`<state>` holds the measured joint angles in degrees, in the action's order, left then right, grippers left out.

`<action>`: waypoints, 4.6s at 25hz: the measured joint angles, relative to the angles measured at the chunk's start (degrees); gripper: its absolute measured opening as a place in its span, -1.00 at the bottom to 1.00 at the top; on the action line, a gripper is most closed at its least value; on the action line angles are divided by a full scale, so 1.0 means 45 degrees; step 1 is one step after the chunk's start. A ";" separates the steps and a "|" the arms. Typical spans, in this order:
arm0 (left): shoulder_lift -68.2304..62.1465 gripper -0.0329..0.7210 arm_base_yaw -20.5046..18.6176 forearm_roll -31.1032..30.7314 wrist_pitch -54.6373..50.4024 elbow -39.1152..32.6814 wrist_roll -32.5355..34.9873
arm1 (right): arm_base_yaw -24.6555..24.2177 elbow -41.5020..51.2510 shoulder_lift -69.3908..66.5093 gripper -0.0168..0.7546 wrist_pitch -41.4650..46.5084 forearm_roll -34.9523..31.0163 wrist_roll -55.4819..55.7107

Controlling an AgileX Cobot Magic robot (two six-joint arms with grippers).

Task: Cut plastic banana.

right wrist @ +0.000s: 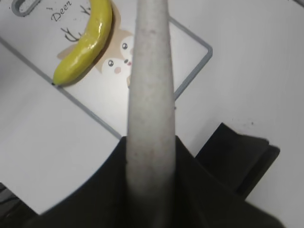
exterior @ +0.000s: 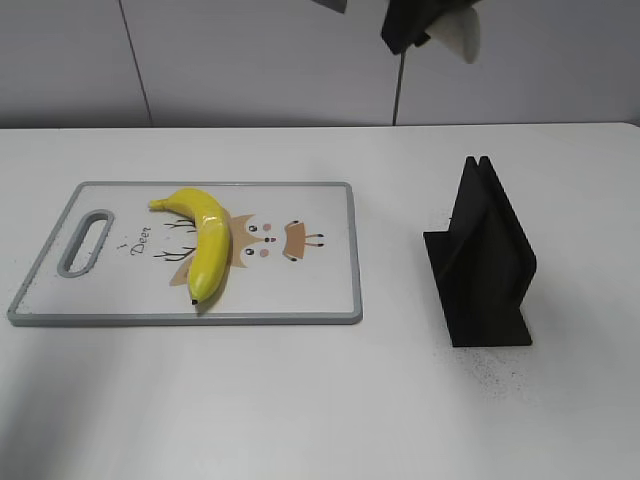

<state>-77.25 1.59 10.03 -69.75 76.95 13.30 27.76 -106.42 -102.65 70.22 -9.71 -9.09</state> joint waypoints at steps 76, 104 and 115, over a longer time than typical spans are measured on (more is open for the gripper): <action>1.7240 0.64 0.0000 -0.0558 0.1698 -1.1140 -0.0394 | 0.0000 1.3515 0.6249 -0.54 -0.5828 0.3491 0.8642; 1.7240 0.64 0.0000 -0.0558 0.1701 -1.1140 -0.0426 | 0.0000 1.4116 0.4806 -0.54 -0.7641 0.3541 0.8993; 1.7240 0.64 0.0000 -0.0558 0.1712 -1.1140 -0.0426 | 0.0000 1.3075 0.4830 0.43 -0.6148 0.3703 0.8982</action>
<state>0.33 1.59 7.52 -62.05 26.82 11.38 27.76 -47.58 -80.91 42.55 6.95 31.33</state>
